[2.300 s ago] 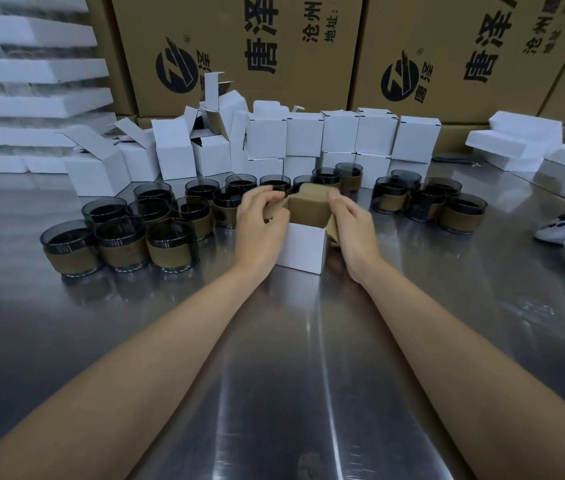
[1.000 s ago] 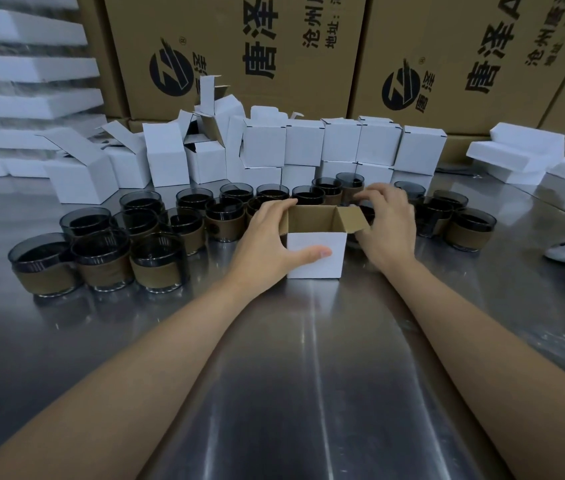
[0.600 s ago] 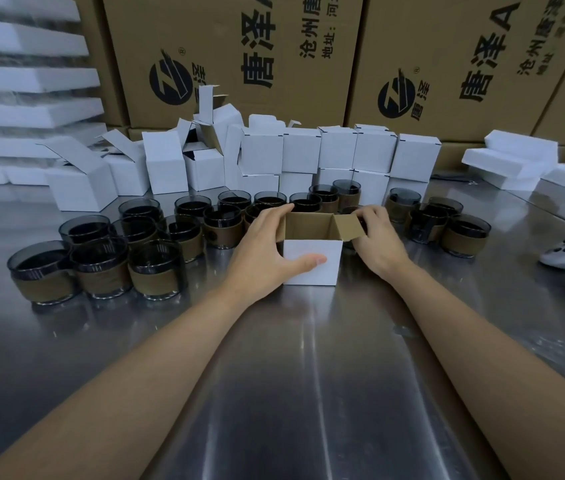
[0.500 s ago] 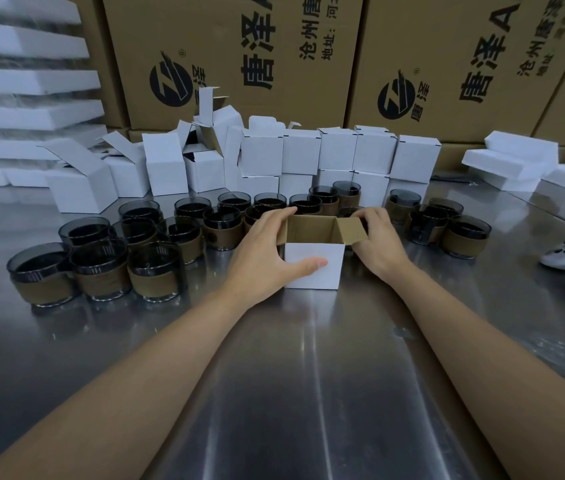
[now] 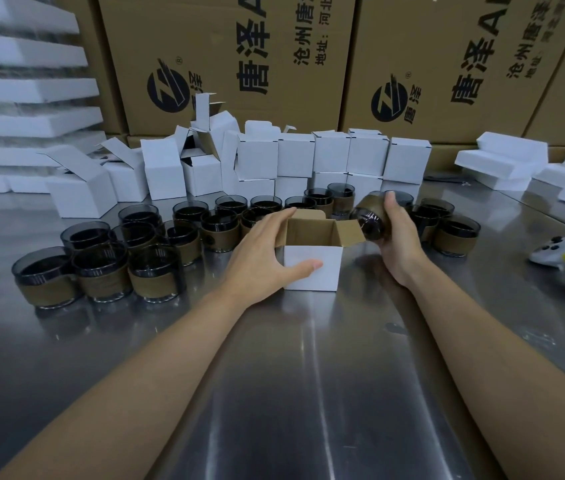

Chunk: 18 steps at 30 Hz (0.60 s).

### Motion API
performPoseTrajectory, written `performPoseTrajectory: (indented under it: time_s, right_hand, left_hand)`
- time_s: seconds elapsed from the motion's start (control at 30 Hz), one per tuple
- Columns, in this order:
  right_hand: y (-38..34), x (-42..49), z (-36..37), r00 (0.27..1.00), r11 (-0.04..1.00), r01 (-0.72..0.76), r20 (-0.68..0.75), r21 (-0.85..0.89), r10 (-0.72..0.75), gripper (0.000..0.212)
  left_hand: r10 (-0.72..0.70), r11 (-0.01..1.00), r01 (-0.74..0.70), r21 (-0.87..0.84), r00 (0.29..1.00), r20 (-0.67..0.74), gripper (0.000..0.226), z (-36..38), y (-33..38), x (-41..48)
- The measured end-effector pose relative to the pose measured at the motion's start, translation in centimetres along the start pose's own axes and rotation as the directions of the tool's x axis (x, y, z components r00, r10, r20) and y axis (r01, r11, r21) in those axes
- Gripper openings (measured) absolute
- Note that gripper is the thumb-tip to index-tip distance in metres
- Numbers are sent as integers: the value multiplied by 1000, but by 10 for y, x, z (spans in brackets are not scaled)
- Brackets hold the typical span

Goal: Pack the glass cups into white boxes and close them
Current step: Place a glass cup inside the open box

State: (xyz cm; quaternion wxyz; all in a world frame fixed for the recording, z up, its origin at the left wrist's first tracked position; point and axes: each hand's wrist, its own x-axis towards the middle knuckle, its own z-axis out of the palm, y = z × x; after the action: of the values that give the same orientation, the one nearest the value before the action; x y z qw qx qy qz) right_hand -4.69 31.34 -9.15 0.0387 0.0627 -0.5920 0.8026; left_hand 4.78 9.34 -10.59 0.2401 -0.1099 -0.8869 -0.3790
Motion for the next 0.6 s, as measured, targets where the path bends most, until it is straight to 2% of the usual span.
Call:
performPoseTrajectory:
  time_s: [0.1, 0.17, 0.27, 0.33, 0.4, 0.47, 0.6]
  right_hand:
    - [-16, -8, 5, 997, 992, -37, 67, 117, 29, 43]
    - [-35, -13, 10, 990, 994, -11, 144, 111, -5, 36]
    - [-70, -21, 22, 958, 993, 93, 278, -79, -68, 18]
    - [-88, -25, 32, 939, 976, 118, 341, -184, -49, 17]
    - [-99, -31, 42, 924, 936, 132, 382, -327, 3, 24]
    - [-104, -36, 50, 921, 852, 158, 386, -500, 56, 38]
    - [-108, -41, 61, 954, 729, 126, 283, -673, 96, 61]
  left_hand:
    - [-3, 1000, 3, -10, 1000, 0, 86, -1, 2, -2]
    - [-3, 1000, 3, -15, 1000, -2, 84, -1, 3, -4]
    - [3, 1000, -3, -25, 1000, 4, 84, -2, 4, -7]
    - [5, 1000, -4, -30, 1000, 17, 86, -2, 5, -10]
    - [5, 999, -4, -32, 1000, 27, 87, -3, 5, -11]
    - [1, 999, 0, -39, 1000, 31, 88, -3, 5, -11]
    - [-1, 999, 2, -43, 999, 36, 88, -2, 5, -11]
